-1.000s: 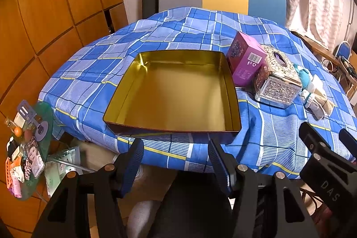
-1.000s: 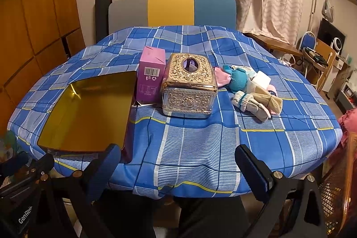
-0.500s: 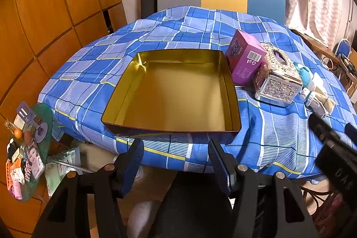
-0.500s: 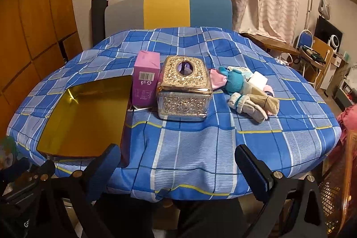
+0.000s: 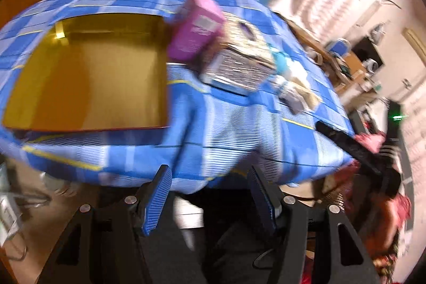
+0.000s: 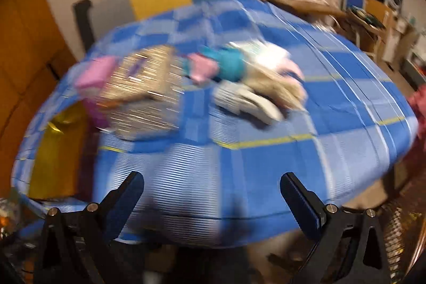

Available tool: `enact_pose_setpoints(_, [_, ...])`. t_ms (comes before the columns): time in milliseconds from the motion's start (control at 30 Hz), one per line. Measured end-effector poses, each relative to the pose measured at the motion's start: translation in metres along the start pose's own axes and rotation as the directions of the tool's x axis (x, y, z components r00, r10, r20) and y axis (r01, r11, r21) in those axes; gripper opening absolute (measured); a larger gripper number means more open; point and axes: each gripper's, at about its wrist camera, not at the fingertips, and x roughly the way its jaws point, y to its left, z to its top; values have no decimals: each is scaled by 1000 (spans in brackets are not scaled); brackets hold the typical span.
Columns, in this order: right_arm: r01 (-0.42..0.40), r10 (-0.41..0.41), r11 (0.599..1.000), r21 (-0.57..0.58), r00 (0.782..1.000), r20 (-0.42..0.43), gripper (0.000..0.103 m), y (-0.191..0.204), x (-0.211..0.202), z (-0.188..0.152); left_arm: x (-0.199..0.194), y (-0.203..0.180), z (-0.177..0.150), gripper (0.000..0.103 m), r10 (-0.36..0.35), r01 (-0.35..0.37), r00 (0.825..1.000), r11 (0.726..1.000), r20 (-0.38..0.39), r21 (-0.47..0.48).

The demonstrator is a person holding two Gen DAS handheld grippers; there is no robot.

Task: Organize soft objects
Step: 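Reach the right gripper into the soft pile and grasp the beige mesh glove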

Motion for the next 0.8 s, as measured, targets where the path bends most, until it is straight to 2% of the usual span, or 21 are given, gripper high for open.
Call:
enact_pose_setpoints(100, [82,-81,995,57,997,-11,103,-46,13,6,16,-21,6,61,-61,63,997,997,-40,44])
enact_pose_setpoints(267, [88,-91,995,57,995,51,102,-82,25,40,52,-51,16,61,-99,108,989,991,-111,78])
enact_pose_setpoints(400, [4,-5,1000,5,994,109,92,-80,40,84,73,-67,20,61,-94,108,986,989,-141,98])
enact_pose_setpoints(467, [7,-3,999,-40,994,108,83,-73,51,99,81,-73,21,62,-90,106,985,989,-149,101])
enact_pose_setpoints(533, [17,-9,994,-109,998,70,64,-61,73,111,85,-76,21,62,-70,87,986,990,-153,108])
enact_pose_setpoints(600, [16,-13,988,-155,1000,19,55,-54,91,114,87,-79,21,62,-38,58,988,990,-152,126])
enact_pose_setpoints(700, [-31,21,984,-175,998,-56,54,-54,113,112,86,-82,21,62,-24,46,989,988,-144,146])
enact_pose_setpoints(800, [-52,35,981,-188,995,-93,52,-58,120,106,88,-85,24,62,-45,66,989,988,-141,143])
